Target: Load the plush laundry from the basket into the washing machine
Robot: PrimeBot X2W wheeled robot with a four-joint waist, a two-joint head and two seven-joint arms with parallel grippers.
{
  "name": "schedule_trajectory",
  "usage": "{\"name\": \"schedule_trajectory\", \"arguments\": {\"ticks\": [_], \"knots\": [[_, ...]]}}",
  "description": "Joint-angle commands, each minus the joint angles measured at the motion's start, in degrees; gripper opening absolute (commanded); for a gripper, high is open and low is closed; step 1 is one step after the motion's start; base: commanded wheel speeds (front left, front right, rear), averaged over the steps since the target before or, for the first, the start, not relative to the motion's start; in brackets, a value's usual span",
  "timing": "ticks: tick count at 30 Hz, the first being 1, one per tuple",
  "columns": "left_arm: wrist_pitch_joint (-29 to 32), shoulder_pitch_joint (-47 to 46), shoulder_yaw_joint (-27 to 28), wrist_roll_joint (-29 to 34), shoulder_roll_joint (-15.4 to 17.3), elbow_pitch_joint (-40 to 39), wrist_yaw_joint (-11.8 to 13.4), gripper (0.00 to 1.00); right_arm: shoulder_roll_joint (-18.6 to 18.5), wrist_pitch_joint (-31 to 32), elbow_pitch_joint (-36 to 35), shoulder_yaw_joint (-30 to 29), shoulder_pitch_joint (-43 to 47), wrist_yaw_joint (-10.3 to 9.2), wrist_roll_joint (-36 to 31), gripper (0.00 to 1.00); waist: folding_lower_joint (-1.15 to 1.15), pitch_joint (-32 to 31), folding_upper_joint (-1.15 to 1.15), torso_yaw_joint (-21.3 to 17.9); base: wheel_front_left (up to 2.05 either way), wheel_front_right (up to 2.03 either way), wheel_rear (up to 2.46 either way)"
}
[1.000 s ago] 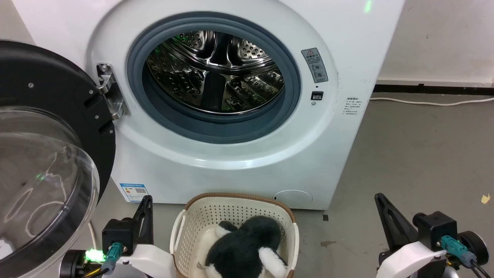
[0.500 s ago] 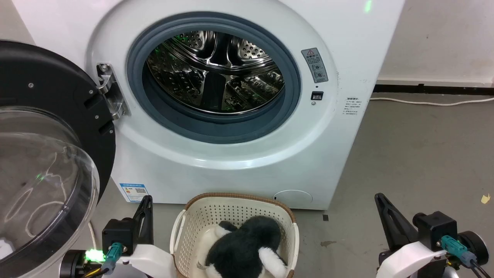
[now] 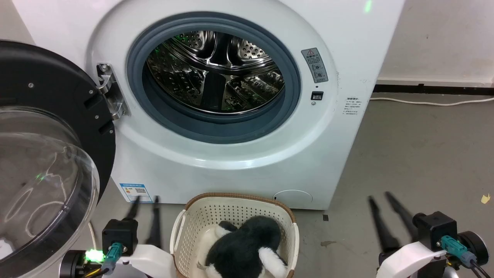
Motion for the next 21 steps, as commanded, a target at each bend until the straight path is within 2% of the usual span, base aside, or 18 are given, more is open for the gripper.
{"name": "schedule_trajectory", "arguments": {"ticks": [1, 21], "knots": [[0.00, 0.00, -0.02, 0.00, 0.00, 0.00, 0.01, 1.00, 0.00, 0.00, 0.00, -0.01, 0.00, 0.00, 0.01, 1.00, 0.00, 0.00, 0.00, 0.00, 0.00, 0.00, 0.00], [-2.20, -0.44, -2.60, 0.08, 0.07, 0.19, 1.18, 1.00, -0.01, -2.20, 0.06, -0.94, -0.11, -0.01, 1.98, 1.00, 0.00, 1.64, 0.00, -1.41, 0.00, 0.00, 0.00]]}}
